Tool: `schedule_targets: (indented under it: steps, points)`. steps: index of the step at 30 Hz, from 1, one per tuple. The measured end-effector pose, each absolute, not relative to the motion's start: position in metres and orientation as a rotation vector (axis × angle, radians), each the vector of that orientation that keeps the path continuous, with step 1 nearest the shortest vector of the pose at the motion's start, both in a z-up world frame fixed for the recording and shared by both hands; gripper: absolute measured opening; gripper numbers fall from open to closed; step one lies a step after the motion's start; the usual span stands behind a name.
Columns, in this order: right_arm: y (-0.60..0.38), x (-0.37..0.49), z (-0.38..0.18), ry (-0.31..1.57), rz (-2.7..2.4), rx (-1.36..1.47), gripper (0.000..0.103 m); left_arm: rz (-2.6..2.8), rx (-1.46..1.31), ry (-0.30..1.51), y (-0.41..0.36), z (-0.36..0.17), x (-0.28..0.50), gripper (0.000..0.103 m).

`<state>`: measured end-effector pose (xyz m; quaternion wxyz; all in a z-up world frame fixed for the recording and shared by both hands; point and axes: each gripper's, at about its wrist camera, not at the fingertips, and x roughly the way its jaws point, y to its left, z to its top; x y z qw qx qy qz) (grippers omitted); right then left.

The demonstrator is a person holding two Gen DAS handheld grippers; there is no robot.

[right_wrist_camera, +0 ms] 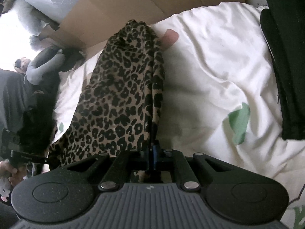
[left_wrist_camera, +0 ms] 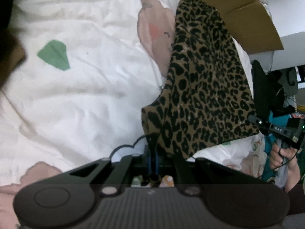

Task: Fold clothes

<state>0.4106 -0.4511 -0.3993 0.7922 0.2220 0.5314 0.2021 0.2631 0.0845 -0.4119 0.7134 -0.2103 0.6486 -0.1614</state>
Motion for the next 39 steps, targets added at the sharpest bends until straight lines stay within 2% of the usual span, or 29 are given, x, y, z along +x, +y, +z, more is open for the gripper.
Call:
schedule_targets:
  steps: [9,20,24,26,27,28,39]
  points:
    - [-0.437,0.370,-0.413,1.203,0.458,0.586,0.001,-0.325,-0.451,1.443,0.113,-0.399,0.263,0.004]
    - [-0.430,0.346,-0.431,1.223,0.406,0.626,0.002,-0.302,-0.464,1.466,0.112,-0.442,0.263,0.005]
    - [-0.424,0.349,-0.438,1.245,0.389,0.593,0.008,-0.333,-0.376,1.439,0.101,-0.443,0.261,0.008]
    - [-0.424,0.351,-0.440,1.249,0.392,0.588,0.019,-0.322,-0.395,1.424,0.102,-0.444,0.261,0.010]
    - [-0.424,0.352,-0.441,1.247,0.400,0.588,0.031,-0.316,-0.410,1.413,0.103,-0.444,0.260,0.012]
    - [-0.425,0.352,-0.443,1.247,0.404,0.588,0.034,-0.318,-0.416,1.407,0.103,-0.445,0.260,0.013]
    - [-0.425,0.355,-0.454,1.248,0.426,0.618,0.034,-0.343,-0.580,1.388,0.125,-0.458,0.248,0.016]
